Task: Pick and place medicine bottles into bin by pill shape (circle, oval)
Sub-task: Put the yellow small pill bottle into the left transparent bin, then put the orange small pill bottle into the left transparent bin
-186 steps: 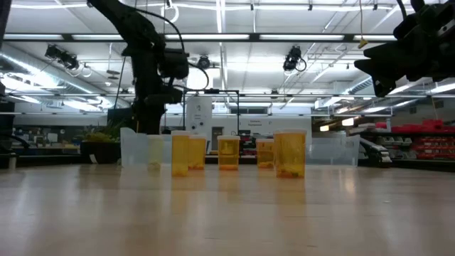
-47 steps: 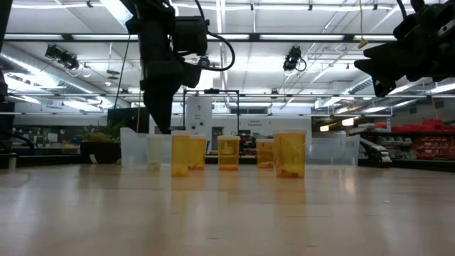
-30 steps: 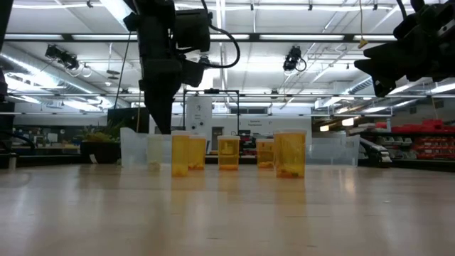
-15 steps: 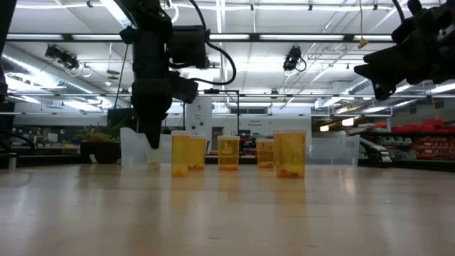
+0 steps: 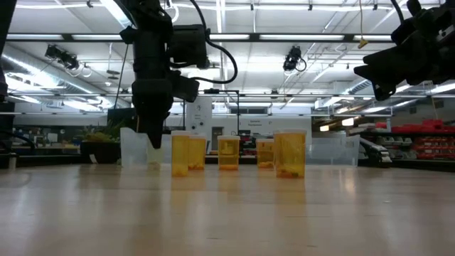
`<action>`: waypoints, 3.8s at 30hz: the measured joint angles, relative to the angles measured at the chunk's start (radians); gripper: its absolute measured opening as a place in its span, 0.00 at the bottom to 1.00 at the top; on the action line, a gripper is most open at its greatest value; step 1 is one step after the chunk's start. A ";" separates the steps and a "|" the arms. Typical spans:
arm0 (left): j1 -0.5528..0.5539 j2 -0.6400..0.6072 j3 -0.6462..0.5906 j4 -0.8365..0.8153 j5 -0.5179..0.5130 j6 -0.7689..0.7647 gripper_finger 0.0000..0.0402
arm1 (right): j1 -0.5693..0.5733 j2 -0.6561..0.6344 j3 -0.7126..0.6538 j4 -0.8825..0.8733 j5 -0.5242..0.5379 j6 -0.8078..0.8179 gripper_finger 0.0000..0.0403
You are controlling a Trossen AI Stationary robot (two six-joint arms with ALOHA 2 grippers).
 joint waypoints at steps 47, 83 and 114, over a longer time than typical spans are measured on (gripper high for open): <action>0.383 -0.001 0.235 -0.058 -0.104 0.269 0.34 | 0.000 0.000 0.000 0.000 0.000 0.000 0.36; 0.431 0.063 0.084 0.188 -0.120 0.216 0.33 | 0.000 0.006 0.000 0.001 -0.003 0.000 0.36; 0.429 0.061 0.112 0.140 -0.150 0.269 0.58 | 0.000 0.010 0.000 0.002 -0.004 0.000 0.36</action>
